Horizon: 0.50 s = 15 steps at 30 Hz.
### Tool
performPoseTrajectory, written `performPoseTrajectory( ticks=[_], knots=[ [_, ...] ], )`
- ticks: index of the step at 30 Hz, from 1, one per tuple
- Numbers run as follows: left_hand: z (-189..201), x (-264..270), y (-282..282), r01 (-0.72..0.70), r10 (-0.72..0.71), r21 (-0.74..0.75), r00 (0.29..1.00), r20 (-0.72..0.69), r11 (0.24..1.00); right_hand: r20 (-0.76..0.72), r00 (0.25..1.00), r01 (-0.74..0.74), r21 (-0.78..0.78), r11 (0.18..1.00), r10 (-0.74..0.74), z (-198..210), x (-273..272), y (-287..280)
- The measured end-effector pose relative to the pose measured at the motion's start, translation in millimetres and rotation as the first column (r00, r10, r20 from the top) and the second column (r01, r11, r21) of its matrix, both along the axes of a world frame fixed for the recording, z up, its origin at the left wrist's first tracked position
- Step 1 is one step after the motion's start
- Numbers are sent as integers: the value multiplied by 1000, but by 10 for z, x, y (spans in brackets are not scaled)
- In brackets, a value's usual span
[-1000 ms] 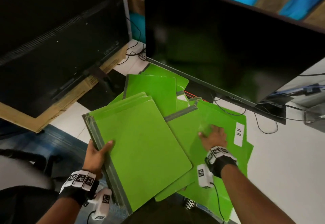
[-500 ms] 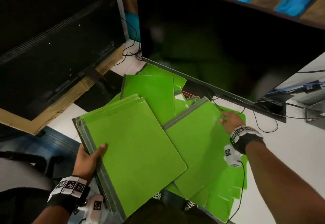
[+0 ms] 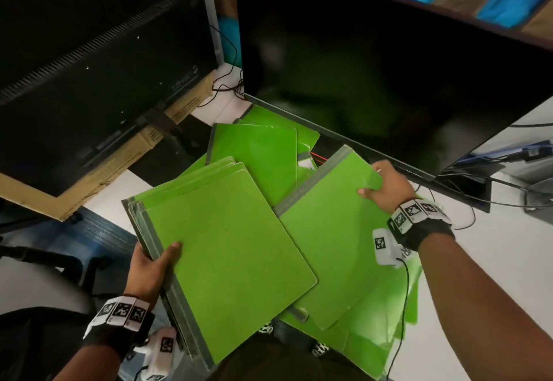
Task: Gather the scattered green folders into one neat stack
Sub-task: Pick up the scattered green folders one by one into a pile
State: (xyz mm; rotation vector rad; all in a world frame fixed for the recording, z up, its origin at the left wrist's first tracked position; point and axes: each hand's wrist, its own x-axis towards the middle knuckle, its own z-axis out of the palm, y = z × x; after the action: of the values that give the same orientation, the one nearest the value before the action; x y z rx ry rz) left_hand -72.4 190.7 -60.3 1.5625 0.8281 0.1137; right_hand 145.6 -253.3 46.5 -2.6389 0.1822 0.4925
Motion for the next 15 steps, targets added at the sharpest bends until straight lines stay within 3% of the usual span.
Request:
performPoseTrajectory(
  ticks=[4,9,13,15],
  knots=[
    [14,36,-49,-6,6,3,1000,7,1000,274,956,-105,-26,994,108,680,-146,153],
    [102,136,-108,45,-45,58,999,8,997,544,788,-224,-182,957,288,1664,-274,417],
    [105,135,-148,53,-54,39,998,18,998,659,698,-266,-123,956,279,2287,-492,542],
    [92,126,-161,51,-51,26,999,15,998,661,694,-328,-62,943,285,2519,-585,579]
  ],
)
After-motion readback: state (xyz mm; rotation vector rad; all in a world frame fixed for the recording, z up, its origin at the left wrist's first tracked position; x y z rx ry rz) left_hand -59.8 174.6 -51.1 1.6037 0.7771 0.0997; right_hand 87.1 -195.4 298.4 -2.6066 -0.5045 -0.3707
